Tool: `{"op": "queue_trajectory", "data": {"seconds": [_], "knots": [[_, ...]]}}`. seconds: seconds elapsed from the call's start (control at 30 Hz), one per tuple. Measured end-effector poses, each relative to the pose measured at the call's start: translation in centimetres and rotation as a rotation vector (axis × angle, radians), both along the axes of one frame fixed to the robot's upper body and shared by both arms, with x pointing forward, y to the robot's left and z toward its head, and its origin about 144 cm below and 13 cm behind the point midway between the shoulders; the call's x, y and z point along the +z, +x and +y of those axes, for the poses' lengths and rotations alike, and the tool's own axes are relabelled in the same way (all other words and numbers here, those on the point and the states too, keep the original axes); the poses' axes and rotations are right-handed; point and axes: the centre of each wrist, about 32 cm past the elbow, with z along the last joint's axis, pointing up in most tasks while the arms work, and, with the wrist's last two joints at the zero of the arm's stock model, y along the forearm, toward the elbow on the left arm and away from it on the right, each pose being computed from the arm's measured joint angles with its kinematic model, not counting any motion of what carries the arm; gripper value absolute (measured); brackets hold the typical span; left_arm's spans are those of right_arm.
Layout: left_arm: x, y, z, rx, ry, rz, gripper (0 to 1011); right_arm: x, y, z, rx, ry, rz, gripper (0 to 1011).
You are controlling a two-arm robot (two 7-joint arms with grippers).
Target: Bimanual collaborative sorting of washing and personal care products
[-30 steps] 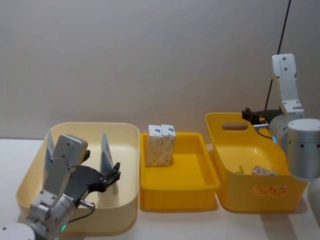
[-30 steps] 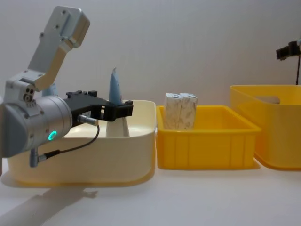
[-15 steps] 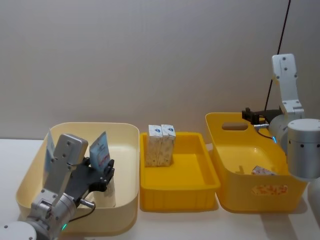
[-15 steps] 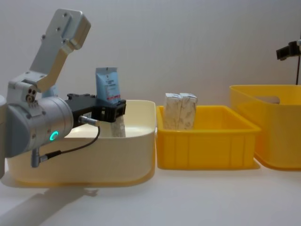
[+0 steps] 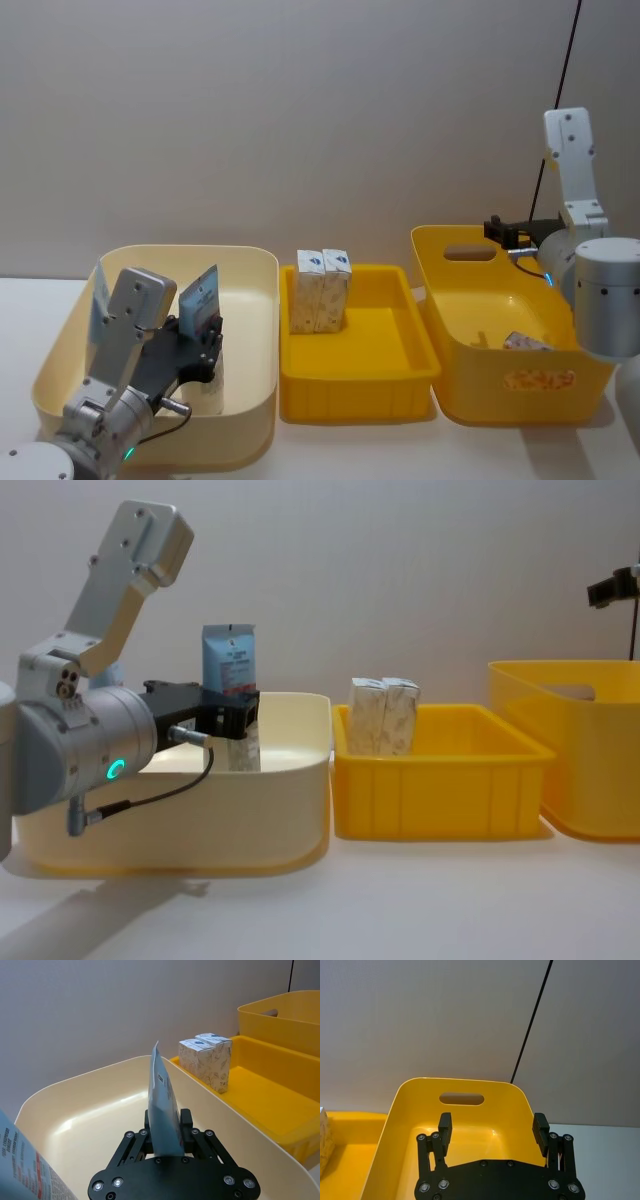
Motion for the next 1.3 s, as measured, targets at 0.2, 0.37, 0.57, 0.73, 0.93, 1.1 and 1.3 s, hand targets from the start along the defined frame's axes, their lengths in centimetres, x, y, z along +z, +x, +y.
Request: {"op": "queue_trajectory", "data": {"seconds": [0.2, 0.37, 0.57, 0.73, 0.93, 1.1, 1.3], "knots": [[0.0, 0.02, -0.03, 0.0, -0.001, 0.0, 266, 0.0, 0.0, 0.0, 0.0, 0.0, 0.0, 1001], [0.0, 0.03, -0.02, 0.0, -0.001, 0.0, 264, 0.0, 0.0, 0.0, 0.0, 0.0, 0.0, 1001], [0.0, 0.04, -0.02, 0.0, 0.0, 0.001, 266, 0.0, 0.0, 0.0, 0.0, 0.0, 0.0, 1001], [-0.01, 0.05, -0.01, 0.001, 0.0, 0.001, 264, 0.0, 0.0, 0.0, 0.0, 0.0, 0.0, 1001], [-0.01, 0.05, -0.01, 0.001, 0.0, 0.001, 264, 0.0, 0.0, 0.0, 0.0, 0.0, 0.0, 1001], [0.02, 0.07, 0.01, 0.001, -0.001, -0.001, 264, 0.0, 0.0, 0.0, 0.0, 0.0, 0.0, 1001], [0.38, 0.23, 0.19, -0.003, -0.01, -0.018, 264, 0.0, 0.0, 0.0, 0.0, 0.0, 0.0, 1001]]}}
